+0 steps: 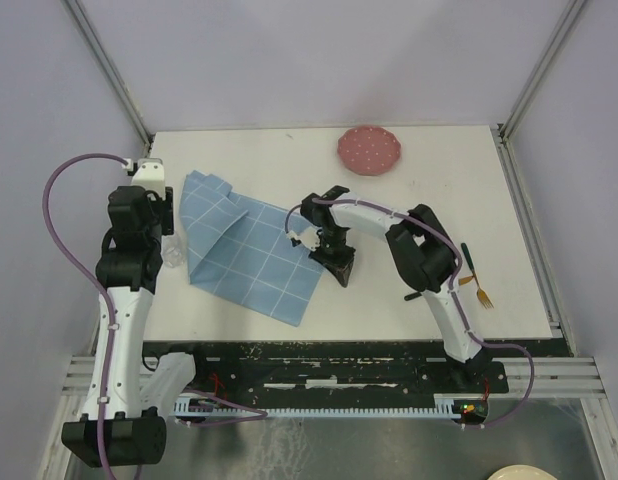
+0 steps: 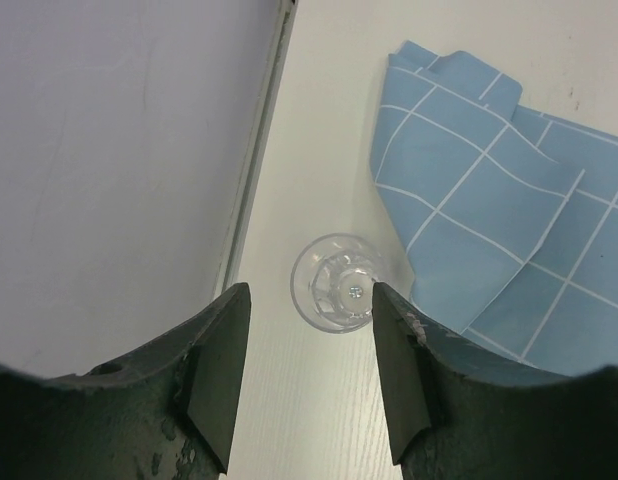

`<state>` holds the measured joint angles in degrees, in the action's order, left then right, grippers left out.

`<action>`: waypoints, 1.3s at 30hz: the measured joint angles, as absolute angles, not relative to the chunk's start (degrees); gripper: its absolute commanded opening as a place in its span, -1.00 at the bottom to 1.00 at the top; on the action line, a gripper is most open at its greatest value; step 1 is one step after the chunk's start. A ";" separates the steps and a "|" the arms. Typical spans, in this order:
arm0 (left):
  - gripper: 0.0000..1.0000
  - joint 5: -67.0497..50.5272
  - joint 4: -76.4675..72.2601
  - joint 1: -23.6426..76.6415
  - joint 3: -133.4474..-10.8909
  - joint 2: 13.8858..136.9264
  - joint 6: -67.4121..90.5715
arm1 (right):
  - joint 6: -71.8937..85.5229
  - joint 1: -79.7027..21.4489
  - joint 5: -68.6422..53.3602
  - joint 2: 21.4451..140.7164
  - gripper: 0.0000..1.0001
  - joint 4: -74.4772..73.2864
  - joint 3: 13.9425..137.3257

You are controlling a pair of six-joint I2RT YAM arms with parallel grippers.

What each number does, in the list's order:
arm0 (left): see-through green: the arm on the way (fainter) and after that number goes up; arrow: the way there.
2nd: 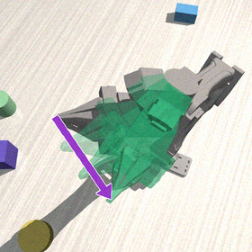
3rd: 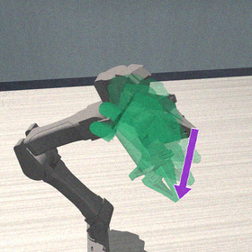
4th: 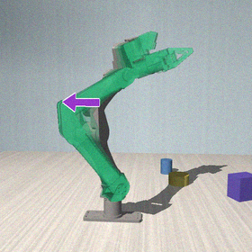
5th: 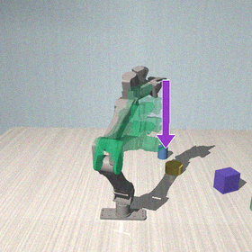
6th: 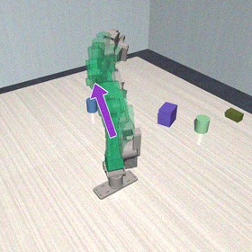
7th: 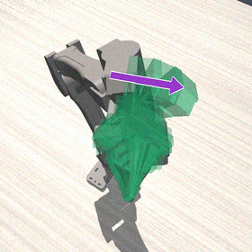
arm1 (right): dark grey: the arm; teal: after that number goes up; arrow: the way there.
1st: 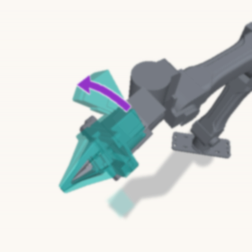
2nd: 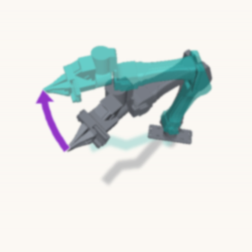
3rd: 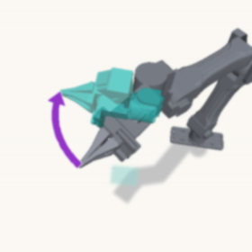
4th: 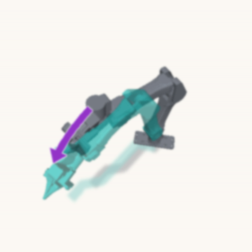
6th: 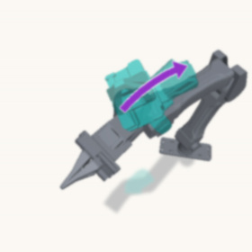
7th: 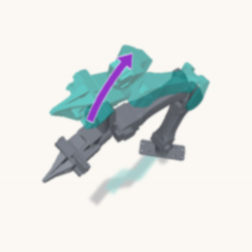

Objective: Set the dinner table for one person
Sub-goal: Fold the napkin at the center of the board.

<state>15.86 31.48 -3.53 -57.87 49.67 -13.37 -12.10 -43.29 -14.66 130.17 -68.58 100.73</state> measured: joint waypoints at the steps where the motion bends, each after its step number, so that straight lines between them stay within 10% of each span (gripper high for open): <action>1: 0.18 15.59 31.22 -3.53 -57.91 49.93 -13.34 | -12.16 -42.89 -13.39 130.17 -0.95 -69.36 100.73; 11: 0.20 14.94 30.74 -3.53 -57.93 50.63 -13.39 | -15.31 -51.07 3.57 129.91 0.05 -66.98 103.07; 27: 0.21 16.25 31.16 -3.53 -57.91 48.25 -14.02 | -13.15 -67.07 16.71 115.96 0.20 -63.18 95.59; 39: 0.23 17.96 31.20 -3.53 -58.13 48.45 -15.16 | -10.70 -76.44 15.84 126.89 0.20 -63.70 105.60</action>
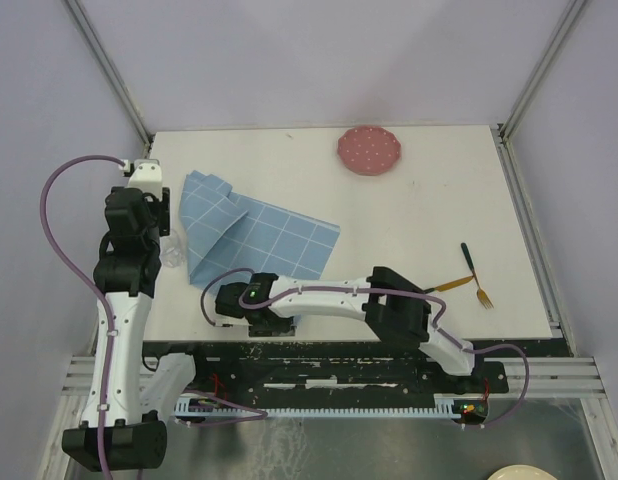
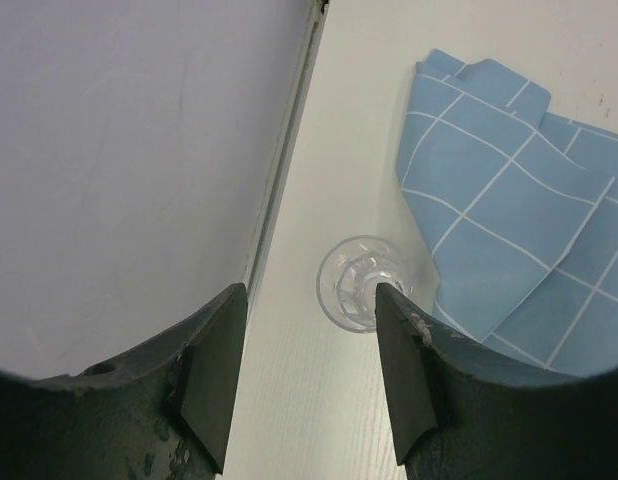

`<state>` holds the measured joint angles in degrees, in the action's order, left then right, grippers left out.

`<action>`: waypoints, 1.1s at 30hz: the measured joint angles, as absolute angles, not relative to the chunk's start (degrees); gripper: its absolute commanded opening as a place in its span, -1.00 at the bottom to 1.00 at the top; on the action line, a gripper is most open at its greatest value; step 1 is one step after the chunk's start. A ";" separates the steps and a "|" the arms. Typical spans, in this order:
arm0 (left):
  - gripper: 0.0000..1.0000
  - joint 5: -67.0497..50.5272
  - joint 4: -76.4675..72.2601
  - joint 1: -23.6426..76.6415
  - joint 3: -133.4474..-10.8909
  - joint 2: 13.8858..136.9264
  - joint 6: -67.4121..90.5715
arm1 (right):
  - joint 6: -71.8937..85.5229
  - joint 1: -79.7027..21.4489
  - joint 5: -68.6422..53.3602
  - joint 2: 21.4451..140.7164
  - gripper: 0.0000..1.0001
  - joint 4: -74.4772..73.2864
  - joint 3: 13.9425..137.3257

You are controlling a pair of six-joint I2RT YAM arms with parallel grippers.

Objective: Set the dinner table for one person
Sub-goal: Fold the napkin at the center of the board.

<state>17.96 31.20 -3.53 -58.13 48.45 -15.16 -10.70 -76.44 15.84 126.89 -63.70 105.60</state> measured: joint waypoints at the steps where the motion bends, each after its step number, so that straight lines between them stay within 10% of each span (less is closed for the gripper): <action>1: 0.23 18.09 31.22 -3.53 -58.24 48.47 -15.22 | -10.52 -76.84 15.35 127.90 0.20 -63.92 106.54; 22: 0.23 18.94 31.64 -3.53 -58.74 46.46 -15.31 | -7.40 -77.06 12.45 135.57 0.14 -66.54 113.73; 33: 0.23 18.96 31.62 -3.53 -59.31 46.83 -15.46 | -6.70 -77.58 12.53 135.39 -0.72 -66.30 111.85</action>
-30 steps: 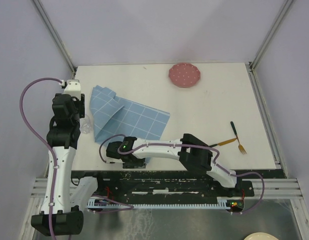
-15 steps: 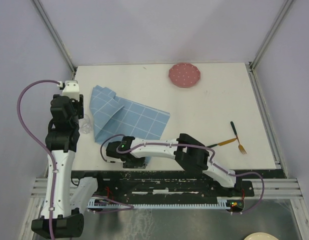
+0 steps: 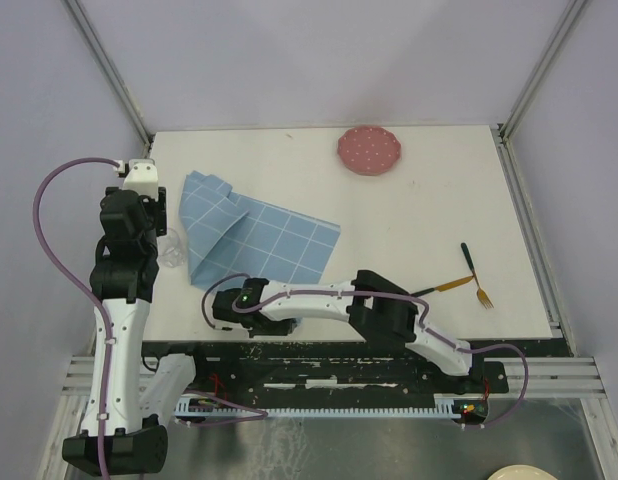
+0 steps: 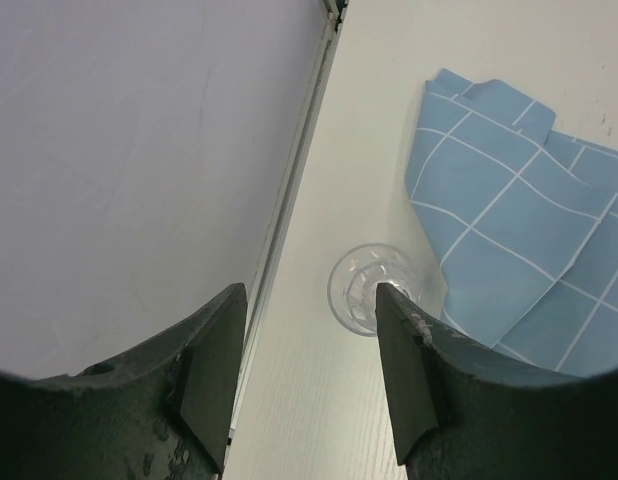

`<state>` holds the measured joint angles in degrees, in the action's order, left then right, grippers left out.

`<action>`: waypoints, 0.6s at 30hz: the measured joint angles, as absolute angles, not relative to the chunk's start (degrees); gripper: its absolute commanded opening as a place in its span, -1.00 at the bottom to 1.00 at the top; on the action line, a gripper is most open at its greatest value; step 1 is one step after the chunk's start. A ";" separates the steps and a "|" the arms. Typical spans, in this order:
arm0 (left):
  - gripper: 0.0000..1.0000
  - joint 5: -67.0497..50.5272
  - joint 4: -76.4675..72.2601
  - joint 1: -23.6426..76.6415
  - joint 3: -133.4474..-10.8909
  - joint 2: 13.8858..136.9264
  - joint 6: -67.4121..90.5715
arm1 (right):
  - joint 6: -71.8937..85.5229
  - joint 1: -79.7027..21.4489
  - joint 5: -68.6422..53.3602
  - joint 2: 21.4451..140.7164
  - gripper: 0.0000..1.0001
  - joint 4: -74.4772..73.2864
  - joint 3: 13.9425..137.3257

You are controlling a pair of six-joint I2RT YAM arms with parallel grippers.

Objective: Set the dinner table for one person
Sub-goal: Fold the napkin at the center of the board.

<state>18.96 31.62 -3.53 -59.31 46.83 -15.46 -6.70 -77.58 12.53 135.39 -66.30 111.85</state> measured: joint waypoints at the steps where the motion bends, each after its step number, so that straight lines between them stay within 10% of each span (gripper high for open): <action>1: 0.23 18.98 31.62 -3.53 -59.31 46.83 -15.49 | -6.66 -77.38 12.51 135.06 -0.84 -66.17 111.20; 18: 0.23 17.85 31.31 -3.53 -59.33 47.88 -15.53 | -7.84 -68.10 11.55 127.24 -0.96 -61.82 97.80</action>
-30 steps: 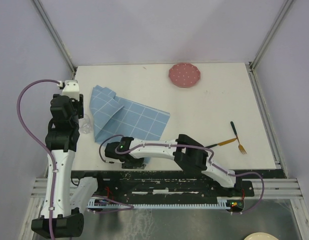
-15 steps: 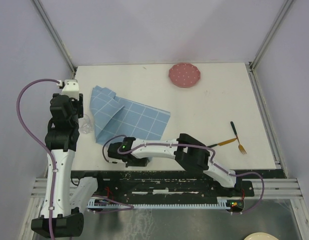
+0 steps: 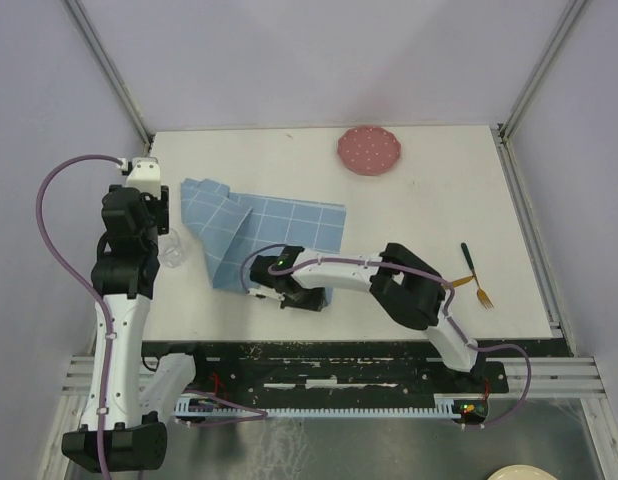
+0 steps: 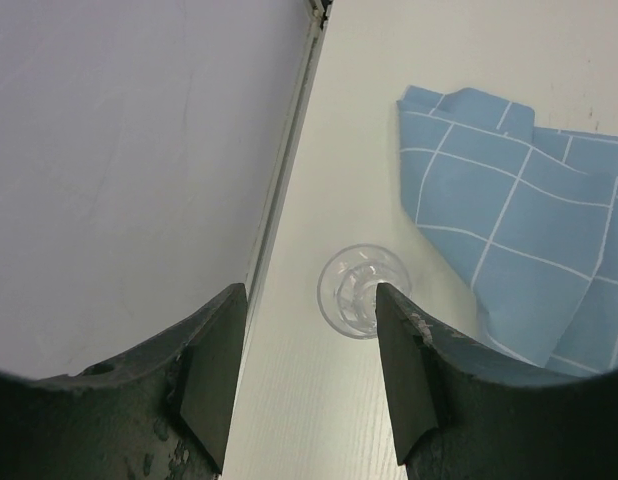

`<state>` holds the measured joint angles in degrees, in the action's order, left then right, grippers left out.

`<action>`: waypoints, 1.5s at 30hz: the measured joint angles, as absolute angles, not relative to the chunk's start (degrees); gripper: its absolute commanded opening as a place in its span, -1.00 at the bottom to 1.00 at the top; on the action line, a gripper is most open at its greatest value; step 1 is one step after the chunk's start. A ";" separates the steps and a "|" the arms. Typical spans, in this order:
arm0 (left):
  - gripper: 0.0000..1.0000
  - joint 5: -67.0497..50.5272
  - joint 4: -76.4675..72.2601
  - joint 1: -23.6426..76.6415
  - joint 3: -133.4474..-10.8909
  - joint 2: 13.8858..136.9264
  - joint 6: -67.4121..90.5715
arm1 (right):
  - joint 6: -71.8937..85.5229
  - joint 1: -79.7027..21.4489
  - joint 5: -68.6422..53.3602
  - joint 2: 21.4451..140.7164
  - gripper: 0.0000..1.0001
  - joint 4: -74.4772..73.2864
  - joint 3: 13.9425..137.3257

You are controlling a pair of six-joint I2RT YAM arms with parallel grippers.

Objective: Set the dinner table for one person
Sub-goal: Fold the napkin at the center of the board.

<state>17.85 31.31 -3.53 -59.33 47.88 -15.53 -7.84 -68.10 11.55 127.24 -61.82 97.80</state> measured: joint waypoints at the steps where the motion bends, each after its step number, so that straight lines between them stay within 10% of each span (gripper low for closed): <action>1: 0.23 17.58 31.29 -3.53 -59.33 47.99 -15.51 | -8.19 -66.81 11.62 126.08 -0.96 -61.45 95.70; 24: 0.23 13.32 29.61 -3.53 -61.87 51.83 -15.49 | -12.29 -35.79 16.32 111.98 -0.96 -59.75 68.66; 45: 0.22 12.93 28.12 -3.53 -61.87 52.71 -15.49 | -16.34 -32.95 6.76 111.44 -0.96 -64.69 67.57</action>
<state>12.93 28.12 -3.53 -61.87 52.71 -15.49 -16.34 -32.95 6.76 111.44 -64.69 67.57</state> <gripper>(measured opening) 0.612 0.023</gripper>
